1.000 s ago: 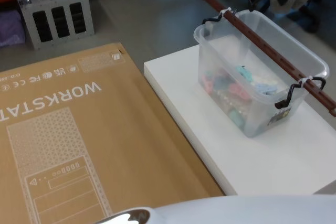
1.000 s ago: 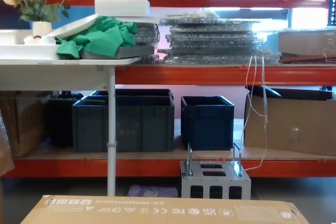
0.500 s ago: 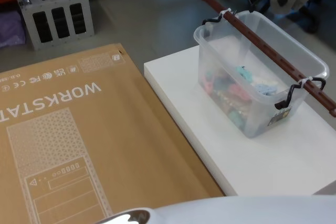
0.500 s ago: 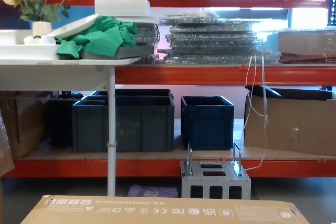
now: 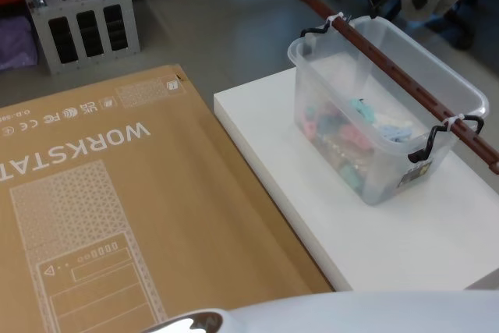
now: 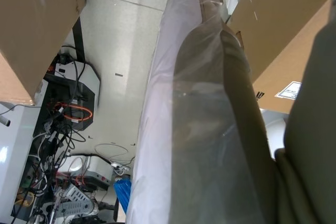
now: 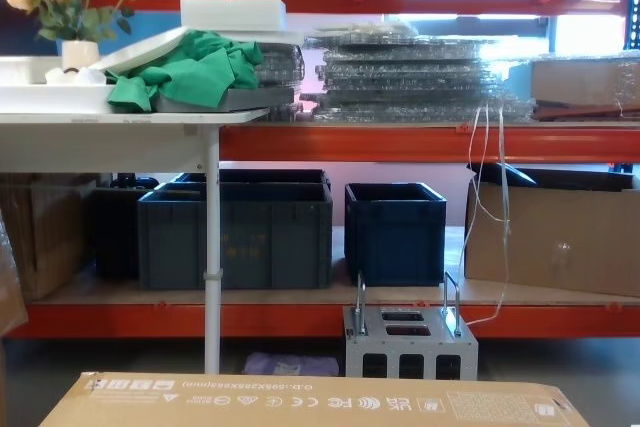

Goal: Use one hand to grasp the basket and place it at the designated location.

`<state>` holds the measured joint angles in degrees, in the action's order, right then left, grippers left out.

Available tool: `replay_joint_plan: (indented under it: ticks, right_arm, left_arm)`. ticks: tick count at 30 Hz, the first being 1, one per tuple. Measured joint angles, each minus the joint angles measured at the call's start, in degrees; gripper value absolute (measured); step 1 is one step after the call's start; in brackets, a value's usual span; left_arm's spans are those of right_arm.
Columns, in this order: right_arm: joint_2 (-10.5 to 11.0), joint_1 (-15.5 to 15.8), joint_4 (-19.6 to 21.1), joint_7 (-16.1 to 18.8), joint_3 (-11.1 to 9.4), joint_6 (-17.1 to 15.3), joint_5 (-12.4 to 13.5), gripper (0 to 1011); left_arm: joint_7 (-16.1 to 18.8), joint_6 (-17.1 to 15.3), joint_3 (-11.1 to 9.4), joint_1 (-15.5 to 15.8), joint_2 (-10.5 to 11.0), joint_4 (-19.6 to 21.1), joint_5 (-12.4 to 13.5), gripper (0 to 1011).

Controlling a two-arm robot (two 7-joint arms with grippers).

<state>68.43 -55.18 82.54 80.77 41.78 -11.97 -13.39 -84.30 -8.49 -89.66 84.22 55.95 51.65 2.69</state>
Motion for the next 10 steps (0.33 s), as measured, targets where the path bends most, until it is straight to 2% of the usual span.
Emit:
replay_joint_plan:
  ticks: [10]
  right_arm:
    - [0.0,0.0,0.0,0.0,0.0,0.0,0.0,1002]
  left_arm:
    - [0.0,0.0,0.0,0.0,0.0,0.0,0.0,0]
